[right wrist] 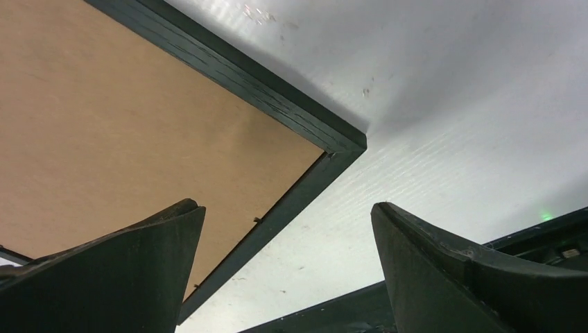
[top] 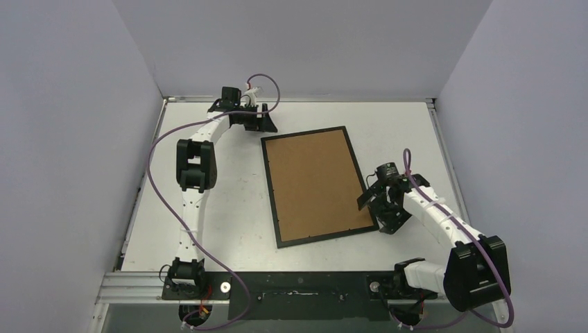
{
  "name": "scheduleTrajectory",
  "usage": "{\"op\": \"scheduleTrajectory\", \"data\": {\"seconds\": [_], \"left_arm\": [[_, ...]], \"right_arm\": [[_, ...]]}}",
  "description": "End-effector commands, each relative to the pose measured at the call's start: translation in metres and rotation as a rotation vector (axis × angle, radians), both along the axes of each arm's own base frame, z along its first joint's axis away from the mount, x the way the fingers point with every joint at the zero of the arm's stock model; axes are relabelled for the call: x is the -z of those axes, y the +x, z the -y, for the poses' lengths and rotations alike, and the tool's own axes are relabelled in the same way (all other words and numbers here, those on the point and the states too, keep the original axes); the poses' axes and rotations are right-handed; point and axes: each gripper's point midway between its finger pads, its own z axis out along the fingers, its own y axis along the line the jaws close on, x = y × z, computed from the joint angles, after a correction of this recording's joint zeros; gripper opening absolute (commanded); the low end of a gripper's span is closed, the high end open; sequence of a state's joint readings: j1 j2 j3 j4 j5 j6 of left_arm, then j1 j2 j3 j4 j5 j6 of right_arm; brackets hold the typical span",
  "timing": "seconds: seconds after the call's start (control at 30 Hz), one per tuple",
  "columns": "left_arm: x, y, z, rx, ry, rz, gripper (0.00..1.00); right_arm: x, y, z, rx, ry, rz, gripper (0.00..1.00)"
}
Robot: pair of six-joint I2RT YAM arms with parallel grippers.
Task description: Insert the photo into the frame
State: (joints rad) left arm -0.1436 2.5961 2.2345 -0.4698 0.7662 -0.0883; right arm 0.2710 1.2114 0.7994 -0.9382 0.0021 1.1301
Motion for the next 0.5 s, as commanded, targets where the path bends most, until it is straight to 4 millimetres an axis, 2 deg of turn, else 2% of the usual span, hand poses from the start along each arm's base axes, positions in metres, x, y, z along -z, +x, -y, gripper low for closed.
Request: {"op": "scheduleTrajectory", "data": {"seconds": [0.0,0.2,0.33,0.47], "left_arm": [[0.007,-0.016,0.005,0.056,-0.014,-0.038,0.77],[0.013,-0.023,0.002,0.054,-0.010,-0.072,0.76],[0.014,-0.031,0.001,0.059,-0.012,-0.103,0.73],[0.015,-0.044,-0.004,0.060,-0.006,-0.144,0.64]], "right_arm": [[0.012,0.002,-0.024,0.089,0.150,-0.003,0.96],[0.039,-0.004,-0.032,0.145,0.225,0.002,0.97],[0.053,0.018,-0.041,0.137,0.270,0.070,0.97],[0.048,0.049,-0.033,0.068,0.205,0.166,0.97]]}}
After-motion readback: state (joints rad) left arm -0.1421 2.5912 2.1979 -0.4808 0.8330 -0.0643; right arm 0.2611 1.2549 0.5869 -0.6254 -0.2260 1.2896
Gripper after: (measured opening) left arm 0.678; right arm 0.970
